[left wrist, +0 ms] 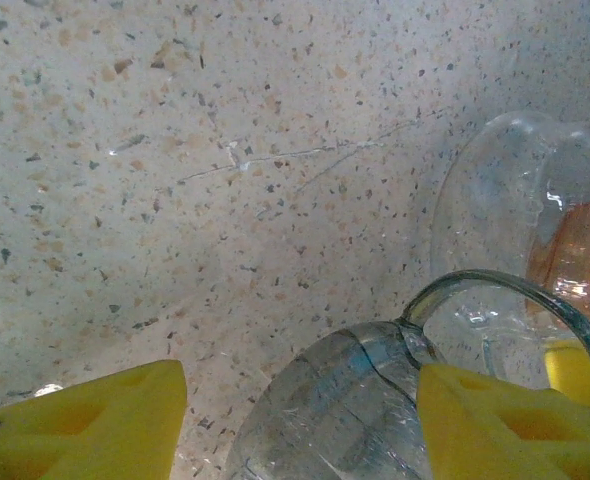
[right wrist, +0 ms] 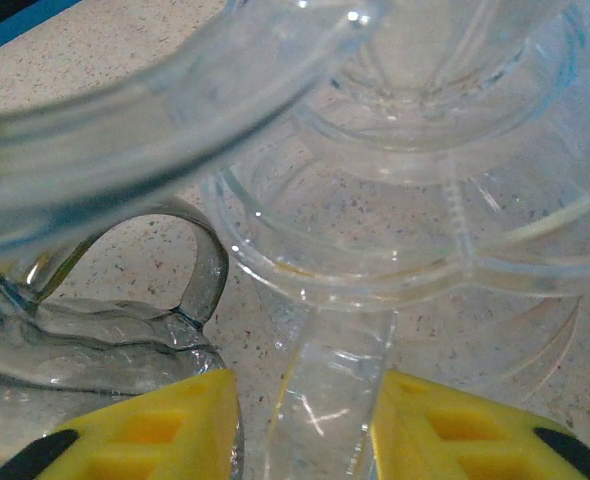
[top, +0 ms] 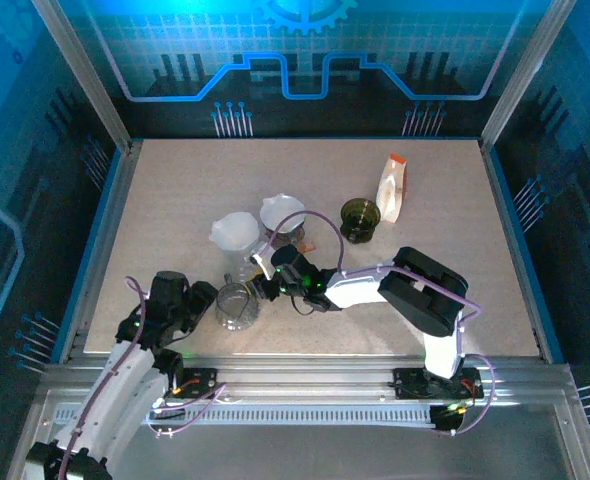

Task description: Place the coffee filter in the dripper

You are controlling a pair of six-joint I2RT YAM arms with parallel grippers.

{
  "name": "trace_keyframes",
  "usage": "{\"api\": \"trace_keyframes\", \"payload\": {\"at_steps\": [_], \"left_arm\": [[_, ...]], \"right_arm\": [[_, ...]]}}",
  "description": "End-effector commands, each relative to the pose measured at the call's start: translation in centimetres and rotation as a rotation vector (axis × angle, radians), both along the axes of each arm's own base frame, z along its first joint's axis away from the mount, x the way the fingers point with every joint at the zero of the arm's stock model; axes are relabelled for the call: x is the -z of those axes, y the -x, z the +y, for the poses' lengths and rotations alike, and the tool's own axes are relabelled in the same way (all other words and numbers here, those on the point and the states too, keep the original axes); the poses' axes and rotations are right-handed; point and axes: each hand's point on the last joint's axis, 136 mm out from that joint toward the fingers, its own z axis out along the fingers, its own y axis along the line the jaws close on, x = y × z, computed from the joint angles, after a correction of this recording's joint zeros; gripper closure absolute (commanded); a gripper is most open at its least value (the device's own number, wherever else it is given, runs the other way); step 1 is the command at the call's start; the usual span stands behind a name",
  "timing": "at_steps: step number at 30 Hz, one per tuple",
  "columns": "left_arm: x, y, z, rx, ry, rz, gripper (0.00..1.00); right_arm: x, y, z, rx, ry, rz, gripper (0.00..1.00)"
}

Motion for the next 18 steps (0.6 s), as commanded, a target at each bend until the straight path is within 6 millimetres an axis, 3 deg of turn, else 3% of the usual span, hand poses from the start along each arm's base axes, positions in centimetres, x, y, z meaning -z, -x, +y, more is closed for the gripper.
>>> {"api": "trace_keyframes", "payload": {"at_steps": [1, 10, 18], "left_arm": [[1.0, 1.0, -0.3, 0.006, 0.026, 0.044, 0.37], [1.0, 1.0, -0.8, 0.027, 0.046, 0.038, 0.39], [1.2, 1.4, -1.4, 0.043, 0.062, 0.038, 0.4]], "right_arm": [[-0.7, 0.6, 0.1, 0.007, -0.018, -0.015, 0.54], [-0.9, 1.9, -2.1, 0.053, -0.024, -0.022, 0.42], [-2.2, 2.9, -4.6, 0.132, -0.052, -0.037, 0.39]]}}
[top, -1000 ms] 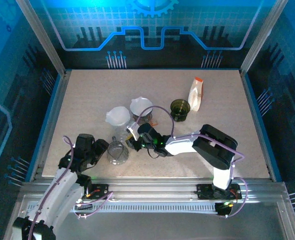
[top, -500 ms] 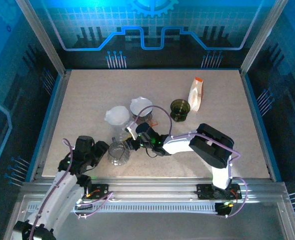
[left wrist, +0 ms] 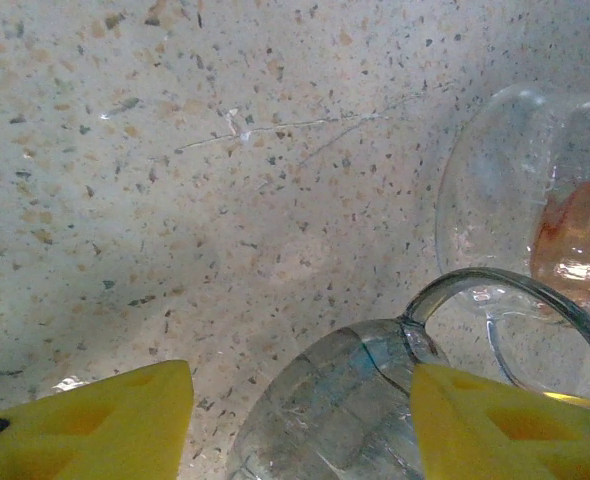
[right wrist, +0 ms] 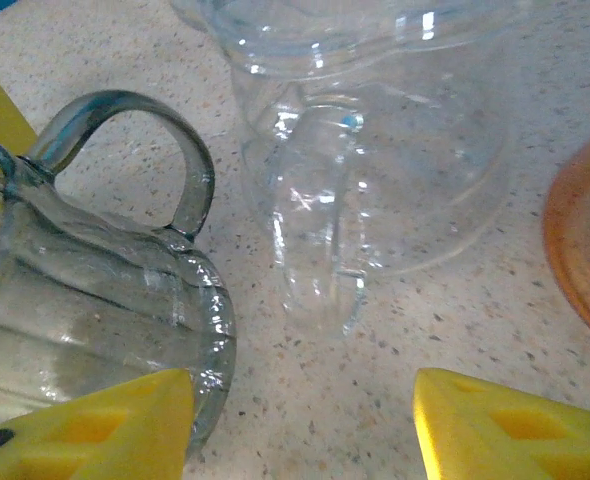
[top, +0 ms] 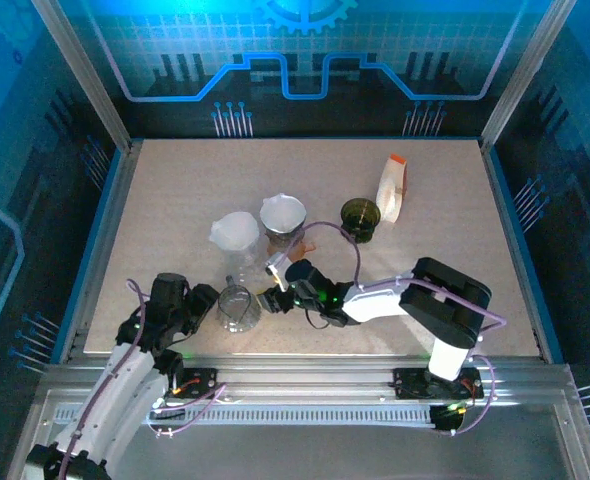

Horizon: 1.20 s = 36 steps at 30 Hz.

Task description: Place the coffee filter in the dripper

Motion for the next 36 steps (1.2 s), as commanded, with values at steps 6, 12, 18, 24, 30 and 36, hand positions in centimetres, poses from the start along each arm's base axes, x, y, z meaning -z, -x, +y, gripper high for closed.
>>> {"api": "trace_keyframes", "payload": {"at_steps": [6, 12, 18, 24, 30, 36], "left_arm": [[1.0, 1.1, -1.9, 0.058, 0.014, 0.024, 0.41], [0.9, 0.9, -4.0, 0.109, 0.0, 0.001, 0.41], [1.1, 0.5, -6.8, 0.179, -0.021, -0.008, 0.41], [0.0, 0.3, -9.7, 0.272, -0.052, -0.045, 0.38], [-0.1, 0.7, -13.0, 0.38, -0.052, -0.054, 0.32], [-0.4, 0.7, -15.5, 0.449, -0.049, -0.07, 0.29]], "right_arm": [[-4.0, 1.1, -4.8, 0.154, -0.082, -0.067, 0.39], [-5.4, 2.5, -8.7, 0.188, -0.065, -0.069, 0.39], [-5.5, 4.6, -10.4, 0.144, -0.05, -0.011, 0.37], [-5.7, 6.8, -9.3, 0.01, -0.051, 0.054, 0.35], [-6.2, 7.4, -7.9, -0.042, -0.05, 0.055, 0.34], [-8.1, 5.9, -10.2, 0.075, -0.043, -0.024, 0.34]]}}
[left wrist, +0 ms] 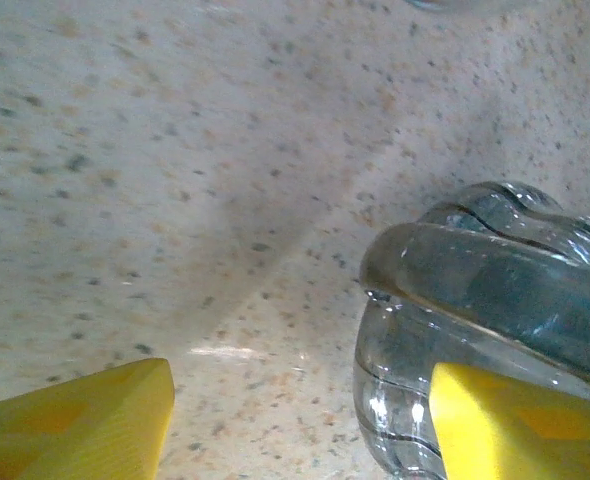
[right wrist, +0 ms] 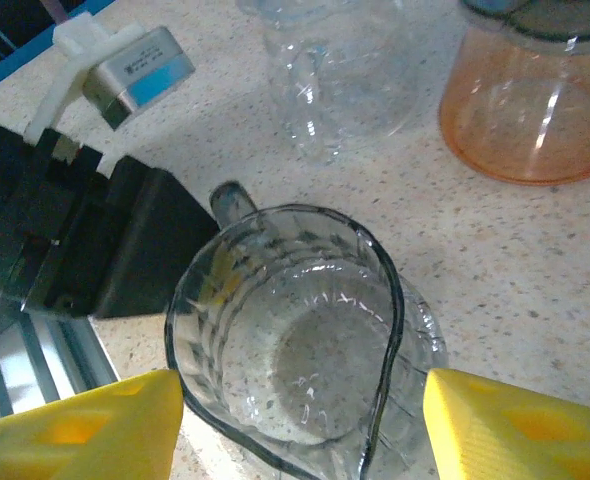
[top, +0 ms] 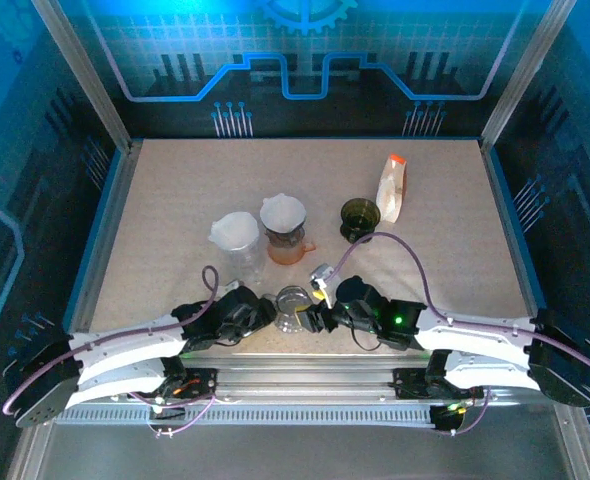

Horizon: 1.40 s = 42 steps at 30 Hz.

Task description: Place the coffee filter in the dripper

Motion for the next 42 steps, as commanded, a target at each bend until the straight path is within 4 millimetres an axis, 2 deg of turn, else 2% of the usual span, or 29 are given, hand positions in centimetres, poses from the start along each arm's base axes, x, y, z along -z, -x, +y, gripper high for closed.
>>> {"api": "trace_keyframes", "payload": {"at_steps": [1, 5, 11, 13, 16, 19, 23, 31, 36, 42], "left_arm": [[-2.1, -1.3, -2.4, 0.028, 0.05, -0.063, 0.29], [-2.7, -1.8, -4.6, 0.091, 0.053, -0.08, 0.27], [-3.1, -2.1, -7.1, 0.166, 0.065, -0.073, 0.25], [-3.2, -2.0, -7.4, 0.179, 0.063, -0.068, 0.24], [-3.5, -1.6, -6.8, 0.179, 0.057, -0.07, 0.23], [-4.1, -1.1, -5.6, 0.174, 0.051, -0.08, 0.22], [-5.7, -0.5, -4.5, 0.19, 0.034, -0.124, 0.18], [-9.3, 0.7, -4.7, 0.236, 0.07, -0.259, 0.04], [-9.5, 1.1, -3.9, 0.232, 0.059, -0.267, 0.01], [-9.5, 1.4, -2.9, 0.21, 0.077, -0.271, 0.01]], "right_arm": [[-2.5, -1.0, -1.5, 0.08, 0.001, -0.076, 0.34], [-3.2, -2.7, -5.2, 0.244, 0.036, -0.098, 0.34], [-3.2, -5.6, -10.4, 0.436, 0.064, -0.036, 0.36], [-3.2, -6.8, -12.1, 0.497, 0.072, -0.009, 0.35], [-3.2, -8.4, -13.4, 0.541, 0.051, 0.036, 0.35], [-3.2, -10.1, -13.9, 0.559, 0.032, 0.067, 0.35], [-1.7, -12.6, -13.8, 0.588, 0.035, 0.146, 0.36], [1.3, -17.1, -13.3, 0.719, 0.042, 0.178, 0.34], [3.0, -19.1, -13.3, 0.745, 0.111, 0.169, 0.38], [3.9, -20.9, -13.7, 0.768, 0.159, 0.13, 0.46]]}}
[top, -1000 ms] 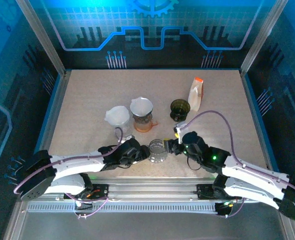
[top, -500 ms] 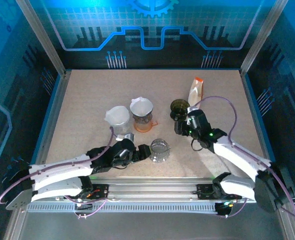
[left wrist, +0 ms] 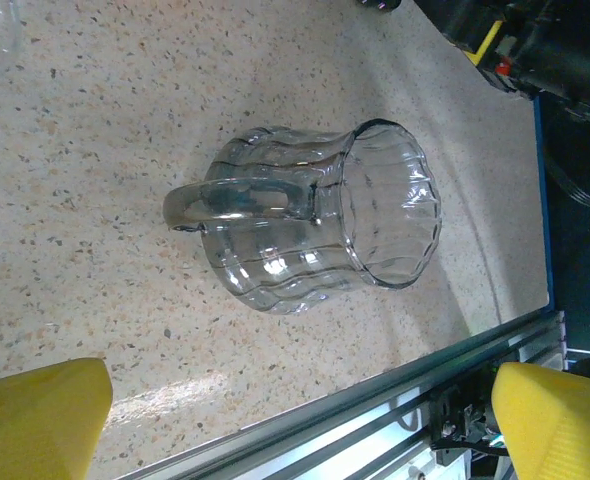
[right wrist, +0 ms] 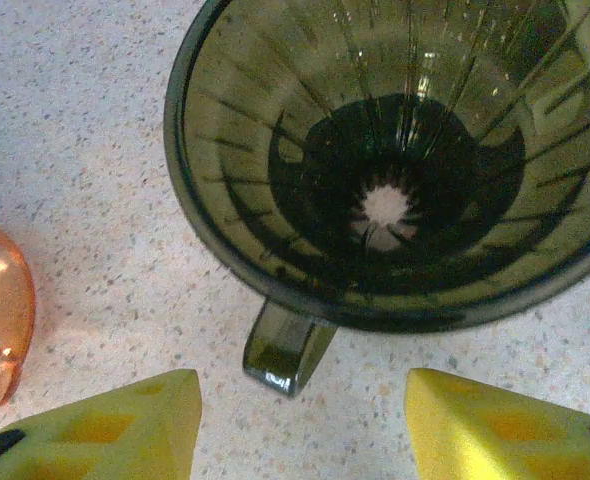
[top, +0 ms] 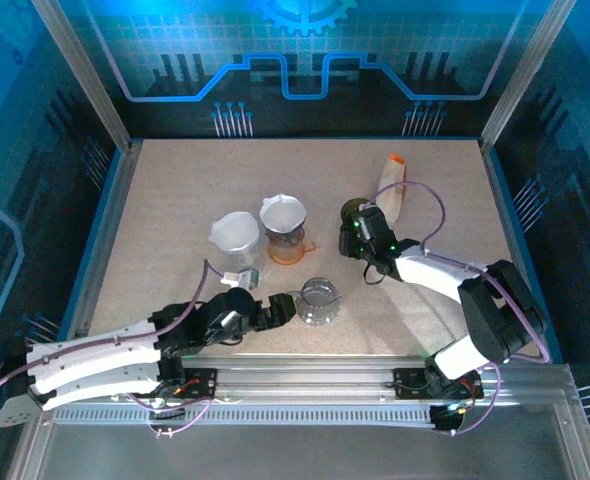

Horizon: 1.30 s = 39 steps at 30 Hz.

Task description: Place the coffee filter in the dripper

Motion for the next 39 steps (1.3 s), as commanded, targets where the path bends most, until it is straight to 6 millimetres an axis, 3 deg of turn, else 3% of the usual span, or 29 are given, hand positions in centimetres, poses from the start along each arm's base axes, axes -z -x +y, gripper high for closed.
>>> {"api": "trace_keyframes", "payload": {"at_steps": [1, 4, 10, 17, 28, 33, 39], "left_arm": [[0.8, 0.2, 1.2, -0.022, -0.036, -0.003, 0.01], [0.8, 0.3, 1.5, -0.025, -0.038, -0.003, 0.01], [0.8, 0.3, 1.8, -0.032, -0.041, -0.004, 0.01], [0.5, 0.3, 2.5, -0.049, -0.04, -0.016, 0.01], [0.2, 0.1, 5.2, -0.101, -0.091, -0.066, 0.01], [0.7, 0.1, 6.6, -0.116, -0.151, -0.089, 0.01], [1.1, 0.3, 6.9, -0.116, -0.138, -0.083, 0.01]], "right_arm": [[-1.1, -2.4, -0.6, 0.035, 0.031, -0.074, 0.47], [-0.8, -3.1, -0.4, 0.019, 0.063, -0.075, 0.53], [-0.4, -3.7, -0.4, 0.004, 0.103, -0.074, 0.73], [-0.7, -2.3, -1.1, -0.016, 0.128, -0.073, 0.91], [-3.1, 4.4, -2.7, -0.054, 0.094, -0.085, 0.98], [-6.1, 7.5, -3.0, -0.095, 0.051, -0.129, 0.98], [-10.4, 11.6, -1.7, -0.259, 0.008, -0.171, 0.99]]}}
